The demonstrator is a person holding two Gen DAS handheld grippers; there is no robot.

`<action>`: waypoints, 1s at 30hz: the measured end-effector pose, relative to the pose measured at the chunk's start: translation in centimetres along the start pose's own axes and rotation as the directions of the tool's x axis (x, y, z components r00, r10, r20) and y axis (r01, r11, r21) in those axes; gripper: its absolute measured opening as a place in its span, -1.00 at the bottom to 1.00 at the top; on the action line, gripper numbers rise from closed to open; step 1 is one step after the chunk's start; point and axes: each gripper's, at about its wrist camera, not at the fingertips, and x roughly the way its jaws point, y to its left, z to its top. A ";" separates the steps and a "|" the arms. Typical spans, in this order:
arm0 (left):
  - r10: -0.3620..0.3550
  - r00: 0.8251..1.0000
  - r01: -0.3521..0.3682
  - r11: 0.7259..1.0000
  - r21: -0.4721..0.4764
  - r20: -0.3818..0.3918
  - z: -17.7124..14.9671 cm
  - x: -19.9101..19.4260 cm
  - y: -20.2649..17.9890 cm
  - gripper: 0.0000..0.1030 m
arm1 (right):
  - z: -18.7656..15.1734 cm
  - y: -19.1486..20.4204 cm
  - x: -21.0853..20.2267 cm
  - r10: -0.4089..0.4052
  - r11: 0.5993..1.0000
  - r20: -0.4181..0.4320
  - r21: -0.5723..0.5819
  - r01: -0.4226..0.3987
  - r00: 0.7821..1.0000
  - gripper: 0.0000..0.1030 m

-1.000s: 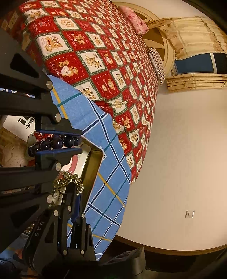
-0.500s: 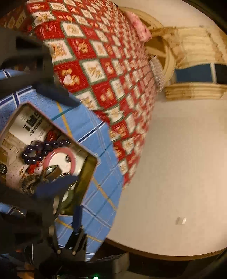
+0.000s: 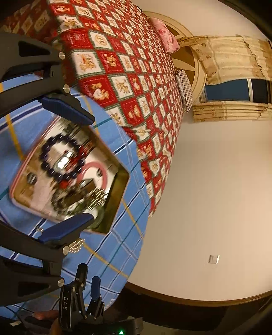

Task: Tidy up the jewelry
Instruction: 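Grasp the pearl necklace with the right tool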

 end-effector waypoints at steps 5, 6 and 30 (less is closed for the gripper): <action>0.012 1.000 -0.012 1.000 0.024 -0.012 -0.8 0.1 -1.3 0.66 | -0.9 0.4 0.5 0.025 1.000 -0.023 0.017 -0.025 0.999 0.27; 0.018 1.000 -0.018 1.000 0.021 -0.012 -0.9 0.0 -1.3 0.66 | -0.8 0.7 0.6 0.033 0.999 -0.024 0.019 -0.032 0.999 0.27; 0.057 0.998 -0.057 0.998 0.008 -0.004 -1.6 -1.2 -2.1 0.66 | -0.7 4.4 2.1 0.141 0.990 -0.035 0.010 -0.141 0.989 -0.83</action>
